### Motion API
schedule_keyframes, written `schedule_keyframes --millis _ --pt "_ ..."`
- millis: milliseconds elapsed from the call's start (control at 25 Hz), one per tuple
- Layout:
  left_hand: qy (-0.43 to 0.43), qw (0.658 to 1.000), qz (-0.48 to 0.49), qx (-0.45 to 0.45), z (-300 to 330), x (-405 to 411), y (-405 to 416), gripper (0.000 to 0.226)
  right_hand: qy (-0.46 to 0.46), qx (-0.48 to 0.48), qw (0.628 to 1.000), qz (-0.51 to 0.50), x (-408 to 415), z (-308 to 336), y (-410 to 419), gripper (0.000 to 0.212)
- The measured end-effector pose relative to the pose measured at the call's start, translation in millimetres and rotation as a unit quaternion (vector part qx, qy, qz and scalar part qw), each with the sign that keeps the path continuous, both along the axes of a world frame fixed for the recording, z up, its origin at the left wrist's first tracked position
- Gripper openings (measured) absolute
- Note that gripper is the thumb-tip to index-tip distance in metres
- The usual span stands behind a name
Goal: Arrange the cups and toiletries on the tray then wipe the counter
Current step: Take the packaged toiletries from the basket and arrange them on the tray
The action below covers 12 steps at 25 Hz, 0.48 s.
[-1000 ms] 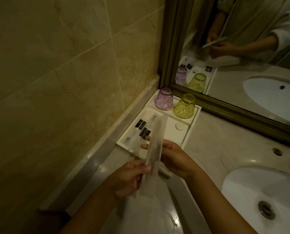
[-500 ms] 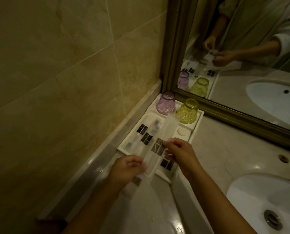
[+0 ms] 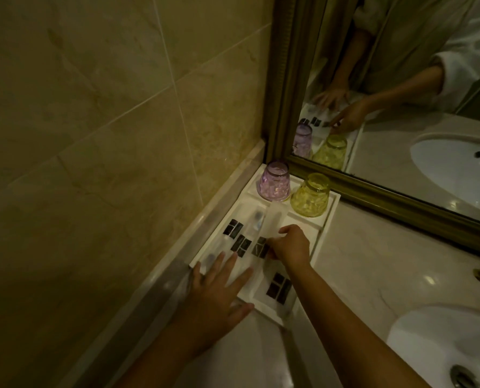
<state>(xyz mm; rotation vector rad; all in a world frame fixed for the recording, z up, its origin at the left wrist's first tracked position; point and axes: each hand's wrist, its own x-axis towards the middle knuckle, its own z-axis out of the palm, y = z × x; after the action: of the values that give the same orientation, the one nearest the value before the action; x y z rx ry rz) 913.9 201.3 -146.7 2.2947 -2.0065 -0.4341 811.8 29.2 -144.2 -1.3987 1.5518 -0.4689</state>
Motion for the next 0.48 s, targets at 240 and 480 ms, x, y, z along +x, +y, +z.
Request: schedule_keyframes --millis 240,480 --pt "-0.094 0.995 -0.012 0.045 -5.1 7.0 -0.7 0.061 0.223 -0.205 0.939 0.162 -5.8 -9.4 11.7 0.054" --pt "-0.096 0.995 0.022 0.031 3.8 5.8 2.7 0.068 0.324 -0.284 0.831 0.352 -26.4 -29.1 20.7 0.084"
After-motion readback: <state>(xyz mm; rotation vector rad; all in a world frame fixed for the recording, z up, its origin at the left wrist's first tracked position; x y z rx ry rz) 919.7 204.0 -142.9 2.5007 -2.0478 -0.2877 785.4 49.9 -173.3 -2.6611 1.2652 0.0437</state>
